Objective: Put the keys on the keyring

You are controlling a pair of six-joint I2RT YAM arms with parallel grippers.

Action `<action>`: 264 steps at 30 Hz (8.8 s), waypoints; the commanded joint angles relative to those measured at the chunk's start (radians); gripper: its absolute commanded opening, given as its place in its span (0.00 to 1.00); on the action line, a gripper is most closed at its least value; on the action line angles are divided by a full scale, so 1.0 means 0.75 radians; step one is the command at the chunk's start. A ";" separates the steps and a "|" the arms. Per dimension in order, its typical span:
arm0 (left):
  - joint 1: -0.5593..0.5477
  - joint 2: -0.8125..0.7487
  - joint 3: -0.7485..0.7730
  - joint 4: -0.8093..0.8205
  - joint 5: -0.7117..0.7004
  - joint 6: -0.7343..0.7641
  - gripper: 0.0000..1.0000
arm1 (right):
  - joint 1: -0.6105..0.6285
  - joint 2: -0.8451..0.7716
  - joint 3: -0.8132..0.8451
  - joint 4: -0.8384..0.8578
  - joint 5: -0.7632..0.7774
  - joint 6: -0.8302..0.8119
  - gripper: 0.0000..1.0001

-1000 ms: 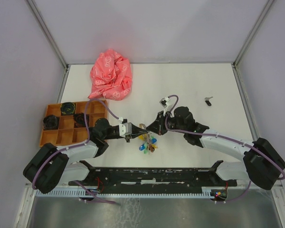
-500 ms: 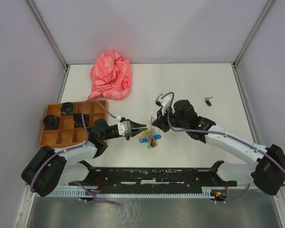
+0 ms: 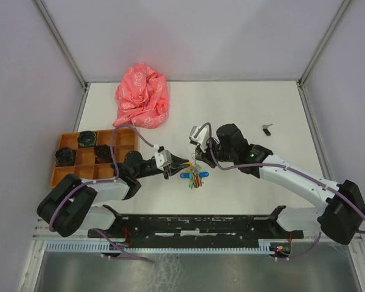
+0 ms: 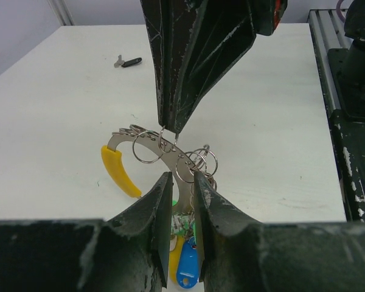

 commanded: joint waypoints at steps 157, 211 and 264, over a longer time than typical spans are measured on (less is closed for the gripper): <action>-0.019 0.199 -0.039 0.740 -0.028 -0.262 0.03 | -0.085 0.046 0.330 -0.387 -0.324 -0.254 0.23; -0.031 0.218 -0.018 0.834 0.015 -0.291 0.11 | -0.210 0.053 0.065 -0.020 -0.645 -0.145 0.01; -0.307 0.206 -0.068 0.542 -0.823 -0.057 0.41 | 0.141 0.545 1.033 -0.888 0.401 -0.013 0.01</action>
